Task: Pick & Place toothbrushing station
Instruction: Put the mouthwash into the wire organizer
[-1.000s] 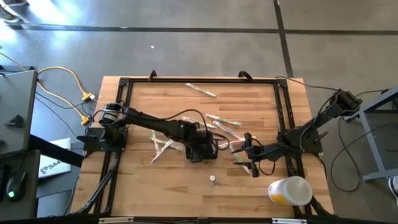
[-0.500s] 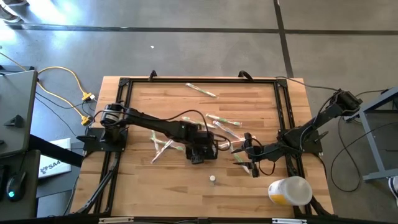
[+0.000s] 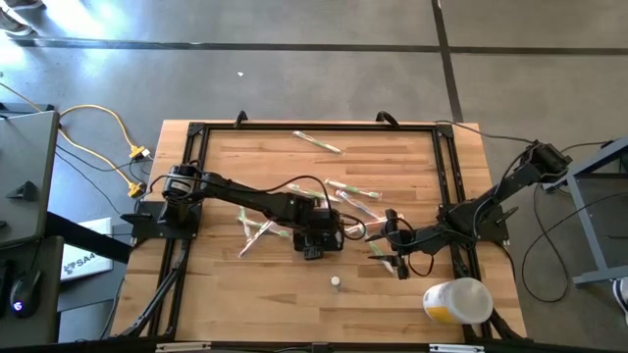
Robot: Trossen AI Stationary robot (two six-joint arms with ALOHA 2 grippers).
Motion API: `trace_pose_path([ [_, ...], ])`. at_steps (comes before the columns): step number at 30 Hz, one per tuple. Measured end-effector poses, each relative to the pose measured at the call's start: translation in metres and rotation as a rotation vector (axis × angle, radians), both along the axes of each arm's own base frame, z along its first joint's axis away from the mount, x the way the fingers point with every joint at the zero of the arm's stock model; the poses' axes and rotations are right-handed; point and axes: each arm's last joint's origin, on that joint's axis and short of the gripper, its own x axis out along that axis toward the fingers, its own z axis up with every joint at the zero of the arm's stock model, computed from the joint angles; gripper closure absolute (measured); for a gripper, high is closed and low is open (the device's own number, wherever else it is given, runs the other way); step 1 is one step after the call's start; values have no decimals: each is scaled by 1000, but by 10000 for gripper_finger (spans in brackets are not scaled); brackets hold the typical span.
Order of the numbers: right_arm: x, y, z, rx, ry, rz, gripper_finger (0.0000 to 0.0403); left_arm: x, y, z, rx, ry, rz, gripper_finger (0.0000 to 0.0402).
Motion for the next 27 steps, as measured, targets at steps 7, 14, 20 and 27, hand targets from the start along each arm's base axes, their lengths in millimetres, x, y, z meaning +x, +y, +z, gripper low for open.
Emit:
trace_pose_path([
  [7, 0, 0, 0, 1, 1, -1, 199, 1, 0, -1, 45, -5, 6, 306],
  [14, 0, 0, 0, -2, 1, 0, 199, 0, -1, -2, 25, 0, -19, 301],
  [20, 0, 0, 0, -2, 1, 0, 199, 0, -2, -2, 27, 1, -37, 278],
  [27, 0, 0, 0, -2, 1, 0, 199, 1, -2, -3, 19, -2, -35, 281],
])
